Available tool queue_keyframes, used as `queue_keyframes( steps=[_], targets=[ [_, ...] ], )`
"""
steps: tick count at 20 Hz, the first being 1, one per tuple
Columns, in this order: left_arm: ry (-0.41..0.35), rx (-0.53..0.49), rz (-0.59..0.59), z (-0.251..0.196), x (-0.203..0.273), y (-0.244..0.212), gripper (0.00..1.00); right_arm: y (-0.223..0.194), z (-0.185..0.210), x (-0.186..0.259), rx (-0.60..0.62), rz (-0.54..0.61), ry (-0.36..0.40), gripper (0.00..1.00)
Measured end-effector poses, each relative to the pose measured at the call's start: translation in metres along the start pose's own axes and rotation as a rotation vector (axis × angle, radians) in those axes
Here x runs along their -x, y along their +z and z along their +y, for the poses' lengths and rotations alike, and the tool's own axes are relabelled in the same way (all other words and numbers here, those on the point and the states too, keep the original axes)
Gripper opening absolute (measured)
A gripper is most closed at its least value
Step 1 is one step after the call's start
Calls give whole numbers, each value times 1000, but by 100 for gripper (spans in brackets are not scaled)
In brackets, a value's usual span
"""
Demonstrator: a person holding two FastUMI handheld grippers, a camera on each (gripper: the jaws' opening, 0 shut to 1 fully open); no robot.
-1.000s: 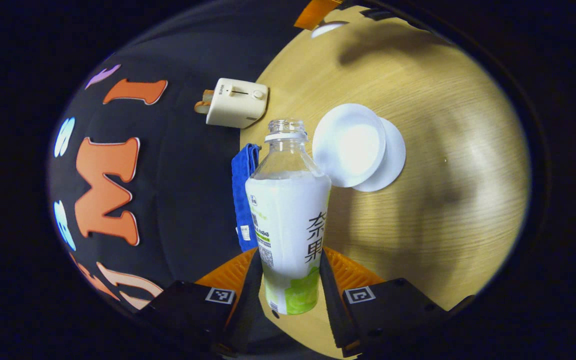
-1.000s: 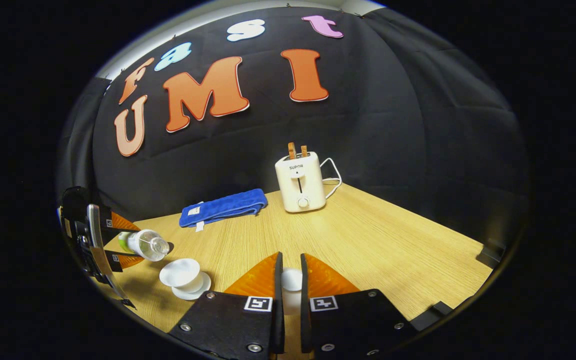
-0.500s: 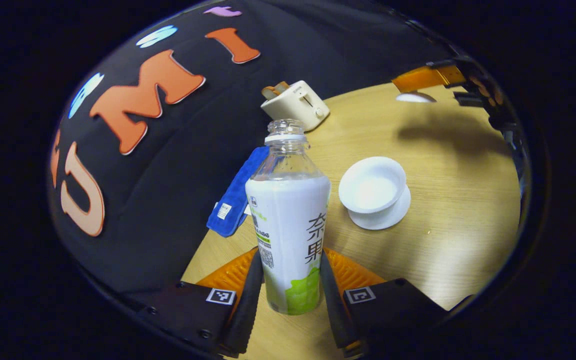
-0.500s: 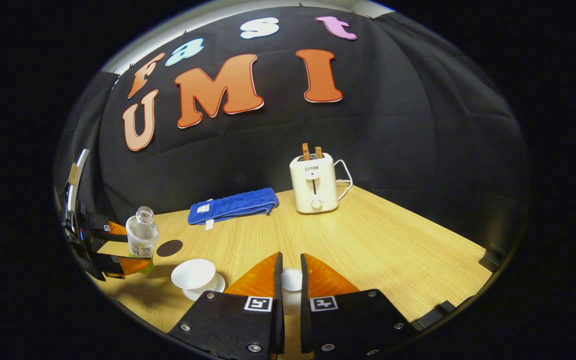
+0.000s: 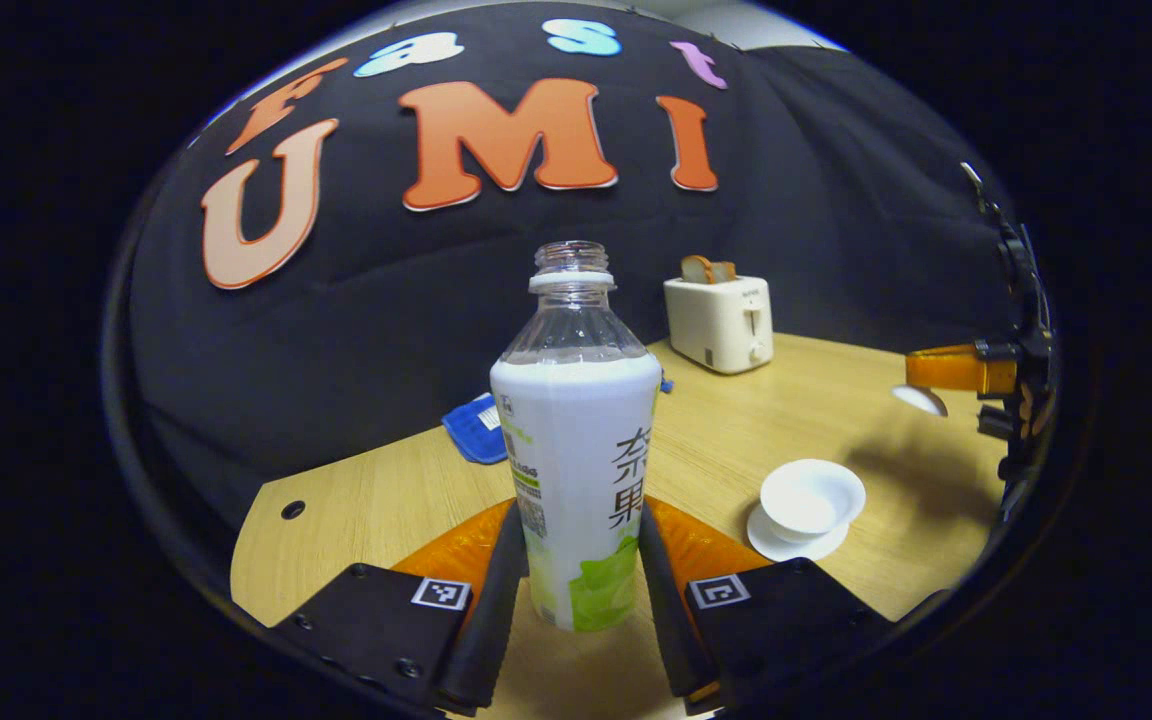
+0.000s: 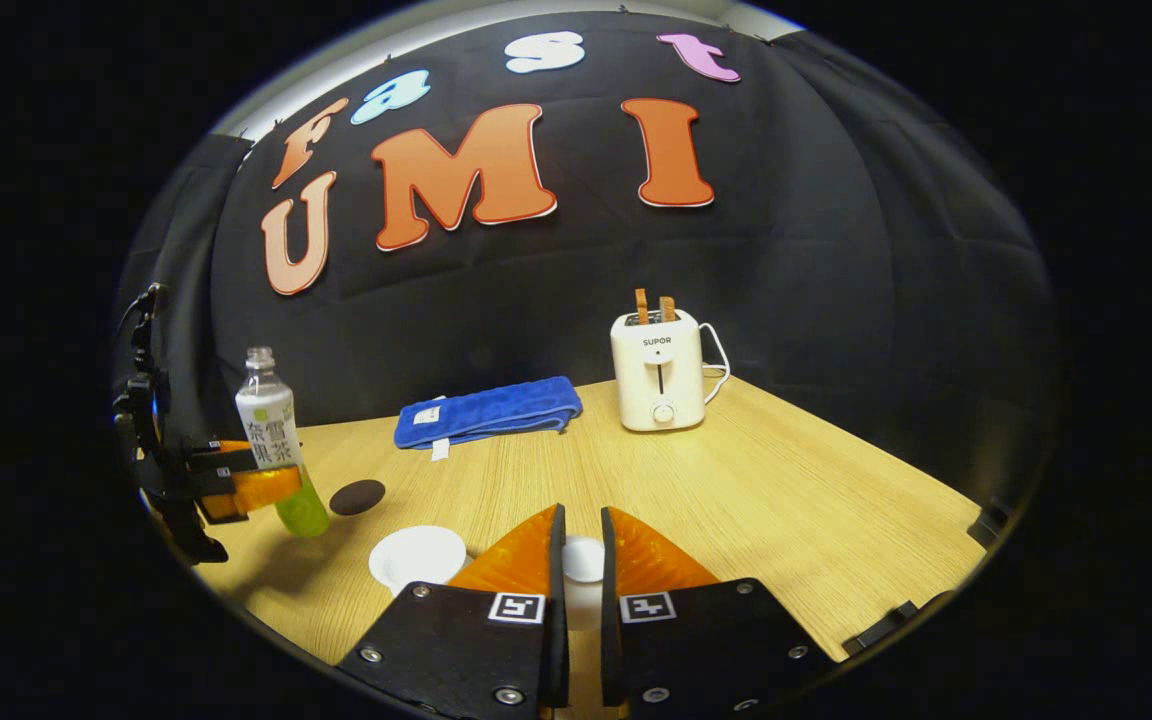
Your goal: Open the teacup lid with one hand, grasp the water bottle and pour water into the teacup with the other hand; after pouring, place the water bottle on the coaster and then close the teacup lid.
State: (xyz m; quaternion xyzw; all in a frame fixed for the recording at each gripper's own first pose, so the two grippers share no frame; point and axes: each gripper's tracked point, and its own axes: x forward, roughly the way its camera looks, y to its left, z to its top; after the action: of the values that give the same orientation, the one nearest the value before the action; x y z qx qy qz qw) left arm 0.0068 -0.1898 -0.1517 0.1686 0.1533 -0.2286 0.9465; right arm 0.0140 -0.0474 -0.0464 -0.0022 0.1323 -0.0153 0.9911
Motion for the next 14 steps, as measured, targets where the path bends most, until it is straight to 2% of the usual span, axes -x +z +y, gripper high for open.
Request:
queue_keyframes(
  steps=[3, 5, 10, 14],
  targets=[
    [37, 126, -59, 2, -3, 16, 65, 3, 7, -2, 12, -3, 8, 13],
    [63, 163, -73, 5, -3, 22, 64, 4, 11, -4, 17, -6, 15, 13],
    [123, 121, -90, 19, -7, 21, 66, 3, 9, -11, 18, 1, 7, 13],
    [104, 107, -70, 15, -33, 6, 63, -1, 6, -19, 14, 17, 1, 13]
  ],
)
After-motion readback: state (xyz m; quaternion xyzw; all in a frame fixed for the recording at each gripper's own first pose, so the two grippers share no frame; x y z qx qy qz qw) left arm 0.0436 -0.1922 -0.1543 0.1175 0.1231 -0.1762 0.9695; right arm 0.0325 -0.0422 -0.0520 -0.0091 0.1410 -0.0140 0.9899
